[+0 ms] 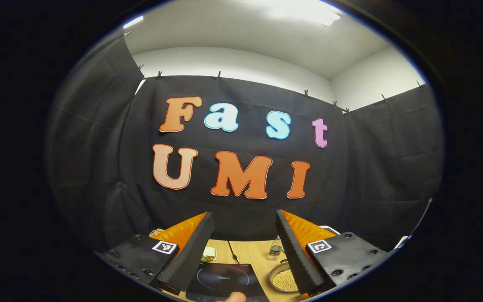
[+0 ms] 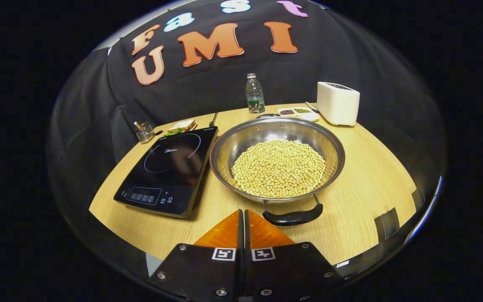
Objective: First push the handle of the pot to place it horizontally, then grasp the pot with both hands and set it on the induction cooktop.
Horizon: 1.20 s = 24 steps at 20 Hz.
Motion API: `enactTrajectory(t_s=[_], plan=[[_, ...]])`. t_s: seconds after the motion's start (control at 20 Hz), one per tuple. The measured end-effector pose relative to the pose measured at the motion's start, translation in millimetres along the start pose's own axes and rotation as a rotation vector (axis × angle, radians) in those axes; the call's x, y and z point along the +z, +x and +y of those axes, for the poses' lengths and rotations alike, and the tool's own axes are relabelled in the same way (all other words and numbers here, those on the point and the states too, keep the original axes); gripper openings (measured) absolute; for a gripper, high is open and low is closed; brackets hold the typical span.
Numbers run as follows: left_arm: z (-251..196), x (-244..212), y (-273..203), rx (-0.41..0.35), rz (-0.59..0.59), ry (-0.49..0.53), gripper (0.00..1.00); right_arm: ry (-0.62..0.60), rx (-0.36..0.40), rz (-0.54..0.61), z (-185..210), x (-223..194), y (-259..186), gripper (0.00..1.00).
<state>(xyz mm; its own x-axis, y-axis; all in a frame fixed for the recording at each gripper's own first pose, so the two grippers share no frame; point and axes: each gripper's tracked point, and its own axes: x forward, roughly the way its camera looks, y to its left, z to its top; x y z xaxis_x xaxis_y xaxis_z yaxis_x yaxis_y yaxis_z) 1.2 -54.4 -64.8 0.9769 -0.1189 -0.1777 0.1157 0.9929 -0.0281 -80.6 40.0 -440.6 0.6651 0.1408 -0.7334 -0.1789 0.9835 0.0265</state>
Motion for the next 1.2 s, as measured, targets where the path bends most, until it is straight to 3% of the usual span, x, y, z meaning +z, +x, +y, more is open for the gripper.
enactTrajectory(t_s=[0.1,0.25,0.45,1.2], plan=[[-2,-2,0,-0.001,0.004,-0.003,0.98,0.014,-0.021,0.013,-13,-2,6,0.00],[2,-4,0,0.014,0.009,0.005,0.98,0.074,0.015,0.029,-10,-5,6,0.00],[-2,-5,1,0.013,0.013,0.001,0.98,0.038,-0.029,0.028,-27,-7,6,0.00],[-12,-11,11,-0.006,0.027,-0.009,0.98,0.111,-0.133,0.025,-95,14,12,0.00]])
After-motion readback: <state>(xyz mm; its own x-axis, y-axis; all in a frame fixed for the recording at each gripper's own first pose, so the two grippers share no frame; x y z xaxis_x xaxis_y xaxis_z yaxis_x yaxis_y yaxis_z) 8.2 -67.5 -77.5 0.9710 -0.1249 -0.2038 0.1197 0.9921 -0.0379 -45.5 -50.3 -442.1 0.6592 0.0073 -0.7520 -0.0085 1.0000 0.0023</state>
